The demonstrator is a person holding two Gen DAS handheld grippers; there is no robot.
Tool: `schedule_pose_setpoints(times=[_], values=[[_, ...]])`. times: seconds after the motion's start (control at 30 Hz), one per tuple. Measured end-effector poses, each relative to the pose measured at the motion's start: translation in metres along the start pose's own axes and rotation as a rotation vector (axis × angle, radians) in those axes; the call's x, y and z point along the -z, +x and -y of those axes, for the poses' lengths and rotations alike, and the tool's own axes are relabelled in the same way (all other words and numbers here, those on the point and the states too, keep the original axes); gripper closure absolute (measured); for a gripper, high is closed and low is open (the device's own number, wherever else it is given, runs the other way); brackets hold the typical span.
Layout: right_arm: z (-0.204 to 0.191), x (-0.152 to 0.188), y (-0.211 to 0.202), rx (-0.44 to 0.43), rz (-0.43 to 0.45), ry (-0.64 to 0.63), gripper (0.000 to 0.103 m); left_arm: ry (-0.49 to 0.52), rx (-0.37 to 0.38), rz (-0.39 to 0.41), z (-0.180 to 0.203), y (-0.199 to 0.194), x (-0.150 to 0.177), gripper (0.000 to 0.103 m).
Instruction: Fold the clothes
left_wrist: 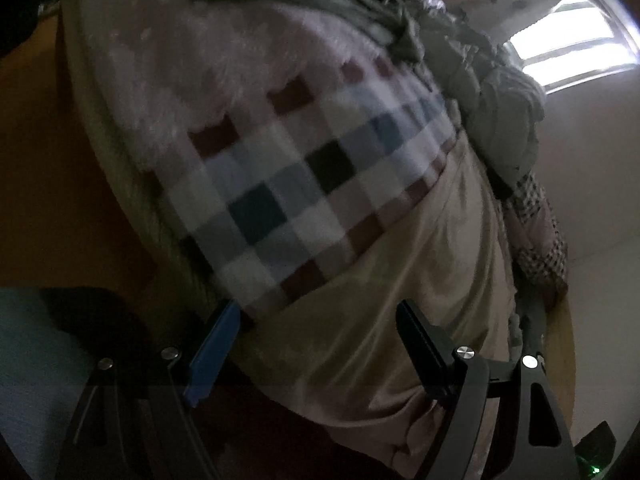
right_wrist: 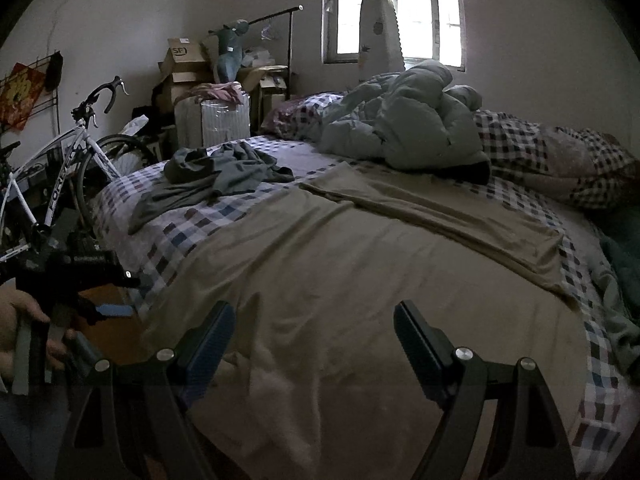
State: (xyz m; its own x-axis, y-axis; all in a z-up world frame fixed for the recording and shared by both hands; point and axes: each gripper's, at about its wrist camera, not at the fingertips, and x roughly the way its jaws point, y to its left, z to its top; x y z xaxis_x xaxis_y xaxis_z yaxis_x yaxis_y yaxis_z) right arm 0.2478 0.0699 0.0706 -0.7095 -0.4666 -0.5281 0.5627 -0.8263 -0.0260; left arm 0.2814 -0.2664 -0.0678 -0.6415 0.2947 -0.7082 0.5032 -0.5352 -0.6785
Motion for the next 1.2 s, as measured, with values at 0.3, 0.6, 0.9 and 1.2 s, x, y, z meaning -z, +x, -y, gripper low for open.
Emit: schedule_pose_setpoints(times=[0.3, 0.6, 0.9, 1.2], values=[[-0.005, 0.000, 0.004, -0.008, -0.006, -0.011, 0.018, -0.030, 0.011, -0.035, -0.006, 0.012, 0.009, 0.019], [-0.026, 0.006, 0.014, -0.025, -0.034, -0.096, 0.018, -0.028, 0.060, -0.087, -0.003, 0.007, 0.018, 0.040], [-0.055, 0.017, 0.026, -0.059, -0.079, -0.210, 0.018, -0.026, 0.101, -0.132, -0.002, -0.004, 0.027, 0.093], [-0.097, 0.032, 0.030, -0.088, -0.092, -0.383, 0.018, -0.039, 0.204, -0.115, 0.009, -0.021, 0.025, 0.099]])
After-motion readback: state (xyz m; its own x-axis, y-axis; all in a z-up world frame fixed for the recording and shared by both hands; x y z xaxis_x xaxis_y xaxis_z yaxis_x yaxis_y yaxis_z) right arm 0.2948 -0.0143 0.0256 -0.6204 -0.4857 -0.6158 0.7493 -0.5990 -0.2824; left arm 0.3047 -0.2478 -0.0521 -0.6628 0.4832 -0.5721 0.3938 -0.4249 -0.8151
